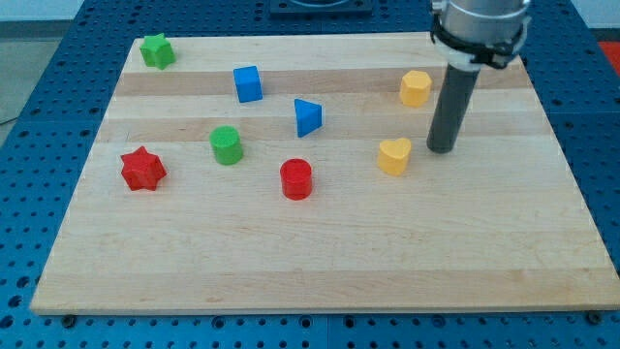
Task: Push the yellow heart closer to the blue triangle
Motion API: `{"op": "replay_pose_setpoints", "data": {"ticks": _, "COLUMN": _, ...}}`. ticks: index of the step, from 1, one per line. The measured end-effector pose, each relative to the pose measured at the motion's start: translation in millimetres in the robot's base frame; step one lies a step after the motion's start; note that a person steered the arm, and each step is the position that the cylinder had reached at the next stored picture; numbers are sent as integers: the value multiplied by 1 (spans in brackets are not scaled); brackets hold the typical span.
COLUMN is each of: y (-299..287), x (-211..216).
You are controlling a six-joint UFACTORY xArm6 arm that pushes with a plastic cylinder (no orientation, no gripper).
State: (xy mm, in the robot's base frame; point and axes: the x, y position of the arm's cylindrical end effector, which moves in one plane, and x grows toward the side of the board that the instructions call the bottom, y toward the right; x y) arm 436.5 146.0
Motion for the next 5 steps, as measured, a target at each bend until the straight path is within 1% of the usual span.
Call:
{"op": "replay_pose_setpoints", "data": {"ticks": 1, "y": 3, "x": 27}}
{"op": "replay_pose_setpoints", "data": {"ticks": 2, "y": -38, "x": 27}}
{"op": "replay_pose_setpoints", "data": {"ticks": 3, "y": -78, "x": -33}}
{"op": "replay_pose_setpoints", "data": {"ticks": 4, "y": -97, "x": -72}}
{"op": "replay_pose_setpoints", "data": {"ticks": 5, "y": -94, "x": -40}}
